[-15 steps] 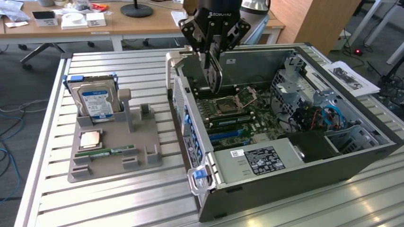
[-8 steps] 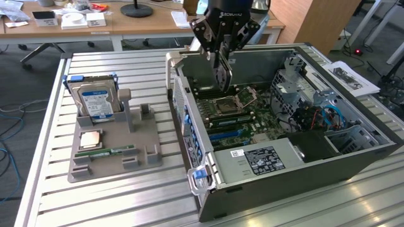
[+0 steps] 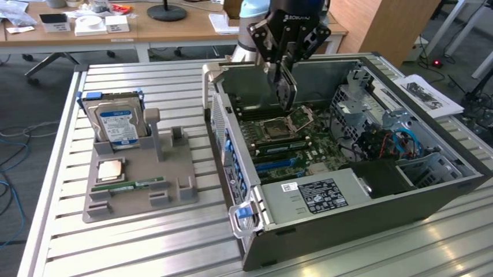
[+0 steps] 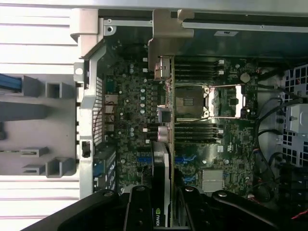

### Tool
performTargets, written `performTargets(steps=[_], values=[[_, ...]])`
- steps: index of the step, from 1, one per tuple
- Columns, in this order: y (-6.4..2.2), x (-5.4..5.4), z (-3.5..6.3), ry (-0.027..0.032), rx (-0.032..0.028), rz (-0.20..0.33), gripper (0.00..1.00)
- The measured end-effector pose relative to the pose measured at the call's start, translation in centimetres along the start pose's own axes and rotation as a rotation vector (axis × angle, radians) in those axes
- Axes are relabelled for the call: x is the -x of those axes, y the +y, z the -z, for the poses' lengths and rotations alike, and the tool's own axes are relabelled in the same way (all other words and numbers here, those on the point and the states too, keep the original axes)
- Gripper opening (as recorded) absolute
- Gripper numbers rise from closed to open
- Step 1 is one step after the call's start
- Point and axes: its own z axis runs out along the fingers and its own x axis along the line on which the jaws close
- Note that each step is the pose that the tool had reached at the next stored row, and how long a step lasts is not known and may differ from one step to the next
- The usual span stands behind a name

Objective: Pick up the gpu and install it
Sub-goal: 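Pick up the gpu and move the gpu toward the slot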

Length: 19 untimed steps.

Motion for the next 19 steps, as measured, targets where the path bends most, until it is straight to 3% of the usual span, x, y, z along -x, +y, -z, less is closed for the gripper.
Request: performTargets(steps=[19], values=[[0.05,5.8,-0.13,0.0000,0.0015,0.000,0.27]])
